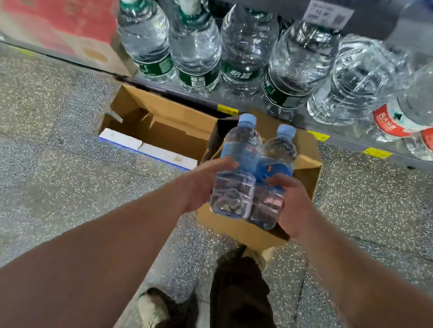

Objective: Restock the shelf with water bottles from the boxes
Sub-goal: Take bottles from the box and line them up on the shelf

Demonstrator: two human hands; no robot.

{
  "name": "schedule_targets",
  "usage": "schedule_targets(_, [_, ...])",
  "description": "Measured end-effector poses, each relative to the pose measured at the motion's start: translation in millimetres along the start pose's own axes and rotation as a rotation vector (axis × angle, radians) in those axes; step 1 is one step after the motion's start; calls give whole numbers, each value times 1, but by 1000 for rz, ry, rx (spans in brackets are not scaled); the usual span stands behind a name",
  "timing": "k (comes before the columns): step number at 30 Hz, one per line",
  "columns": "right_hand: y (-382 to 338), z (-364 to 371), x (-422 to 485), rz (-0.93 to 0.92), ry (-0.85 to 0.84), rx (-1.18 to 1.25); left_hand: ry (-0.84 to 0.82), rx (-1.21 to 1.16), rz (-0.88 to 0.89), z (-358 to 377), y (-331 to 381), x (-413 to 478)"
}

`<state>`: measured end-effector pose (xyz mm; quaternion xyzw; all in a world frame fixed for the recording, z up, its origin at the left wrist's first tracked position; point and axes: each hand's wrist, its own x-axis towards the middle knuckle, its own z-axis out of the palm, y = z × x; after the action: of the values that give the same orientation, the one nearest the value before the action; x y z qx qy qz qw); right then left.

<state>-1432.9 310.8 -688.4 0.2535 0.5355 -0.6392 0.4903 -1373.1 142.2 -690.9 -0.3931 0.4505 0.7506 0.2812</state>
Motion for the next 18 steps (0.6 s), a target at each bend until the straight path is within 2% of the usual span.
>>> schedule_targets(2, [-7, 14, -25, -63, -6, -46, -30, 19, 40, -2, 11, -30])
schedule_targets(8, [-27, 81, -98, -268, -23, -168, 37, 136, 227, -3, 45, -126])
schedule_targets(12, [-46, 125, -162, -303, -123, -147, 66, 116, 347, -12, 72, -196])
schedule_targets(15, [-60, 156, -207, -435, -90, -184, 64, 94, 447, -19, 94, -245])
schedule_targets(18, [-74, 191, -253, -552, -132, -245, 97, 98, 610, -21, 113, -304])
